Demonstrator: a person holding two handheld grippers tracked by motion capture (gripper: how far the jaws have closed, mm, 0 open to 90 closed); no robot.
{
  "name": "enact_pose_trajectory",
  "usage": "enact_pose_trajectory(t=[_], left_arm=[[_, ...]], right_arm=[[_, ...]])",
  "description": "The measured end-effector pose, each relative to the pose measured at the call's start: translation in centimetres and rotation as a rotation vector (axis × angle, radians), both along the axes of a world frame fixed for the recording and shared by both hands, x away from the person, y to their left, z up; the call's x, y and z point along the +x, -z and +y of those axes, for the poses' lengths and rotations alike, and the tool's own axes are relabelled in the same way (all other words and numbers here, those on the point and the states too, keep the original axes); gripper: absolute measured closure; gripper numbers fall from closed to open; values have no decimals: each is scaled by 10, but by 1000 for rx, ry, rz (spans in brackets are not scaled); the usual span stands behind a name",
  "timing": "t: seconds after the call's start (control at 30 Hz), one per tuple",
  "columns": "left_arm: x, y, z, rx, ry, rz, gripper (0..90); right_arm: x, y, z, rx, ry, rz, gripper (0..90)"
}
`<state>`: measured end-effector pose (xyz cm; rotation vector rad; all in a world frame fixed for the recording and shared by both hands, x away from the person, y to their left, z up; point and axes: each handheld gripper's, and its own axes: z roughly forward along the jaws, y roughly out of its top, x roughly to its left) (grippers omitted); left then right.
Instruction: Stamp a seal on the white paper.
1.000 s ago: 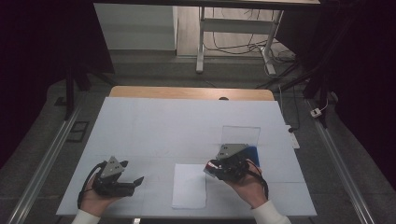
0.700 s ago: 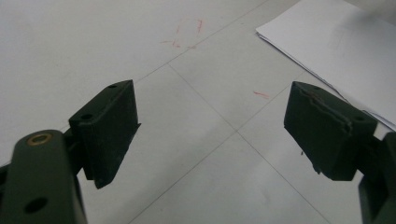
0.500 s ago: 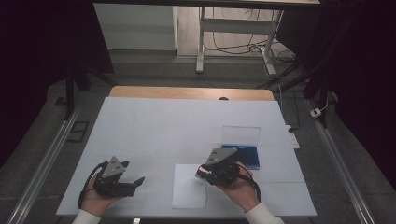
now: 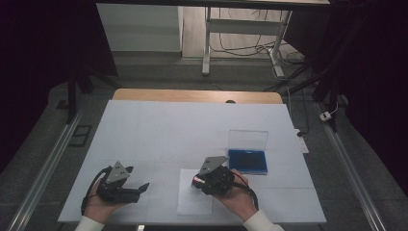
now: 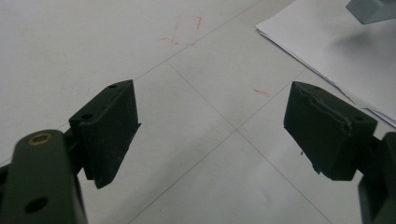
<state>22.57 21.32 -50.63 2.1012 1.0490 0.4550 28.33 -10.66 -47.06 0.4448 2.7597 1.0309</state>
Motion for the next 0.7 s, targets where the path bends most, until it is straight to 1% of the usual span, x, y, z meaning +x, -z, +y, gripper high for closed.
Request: enact_pose_trajectory(t=[0.2, 0.3, 0.37, 0.7], left_arm=[[0, 0, 0, 0, 1, 1, 183], [1, 1, 0, 2, 0, 2, 183], [1, 1, 0, 3, 3, 3, 183], [1, 1, 0, 6, 3, 5, 183]], right_arm=[[0, 6, 8, -33, -9, -5, 700], [1, 7, 10, -34, -12, -5, 700], [1, 7, 11, -45, -8, -11, 699], [2, 13, 12, -57, -5, -3, 699]])
